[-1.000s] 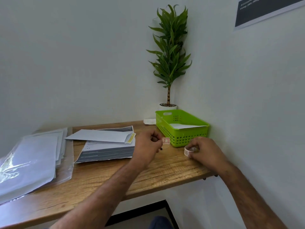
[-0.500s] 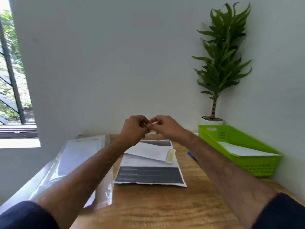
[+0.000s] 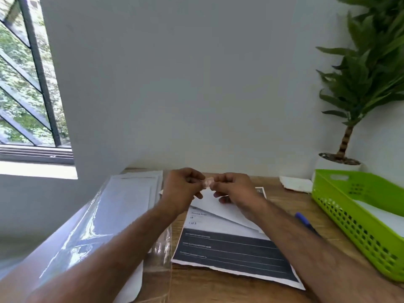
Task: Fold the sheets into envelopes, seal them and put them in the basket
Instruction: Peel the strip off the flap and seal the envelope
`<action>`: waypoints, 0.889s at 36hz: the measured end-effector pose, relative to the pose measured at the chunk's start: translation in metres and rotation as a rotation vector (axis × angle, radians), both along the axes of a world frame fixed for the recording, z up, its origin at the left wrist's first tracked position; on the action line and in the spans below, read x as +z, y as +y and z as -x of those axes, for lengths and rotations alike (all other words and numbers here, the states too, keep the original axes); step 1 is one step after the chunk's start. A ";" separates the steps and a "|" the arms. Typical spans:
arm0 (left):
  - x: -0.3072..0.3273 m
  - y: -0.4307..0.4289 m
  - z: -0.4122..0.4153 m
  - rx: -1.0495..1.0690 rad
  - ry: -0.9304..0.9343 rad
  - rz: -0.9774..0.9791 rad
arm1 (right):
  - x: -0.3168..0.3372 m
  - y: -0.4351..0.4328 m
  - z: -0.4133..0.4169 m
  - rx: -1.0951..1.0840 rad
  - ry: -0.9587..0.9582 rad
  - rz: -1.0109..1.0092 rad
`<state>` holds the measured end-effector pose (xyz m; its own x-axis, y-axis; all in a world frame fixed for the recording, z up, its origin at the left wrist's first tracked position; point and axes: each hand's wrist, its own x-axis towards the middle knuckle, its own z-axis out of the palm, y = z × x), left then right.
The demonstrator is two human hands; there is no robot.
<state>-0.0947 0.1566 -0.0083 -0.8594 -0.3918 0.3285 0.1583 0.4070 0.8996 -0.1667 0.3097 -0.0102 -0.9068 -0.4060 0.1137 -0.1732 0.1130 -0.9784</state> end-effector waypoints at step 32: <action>-0.006 -0.007 -0.001 0.257 -0.336 -0.036 | -0.001 0.012 0.006 -0.027 0.086 -0.254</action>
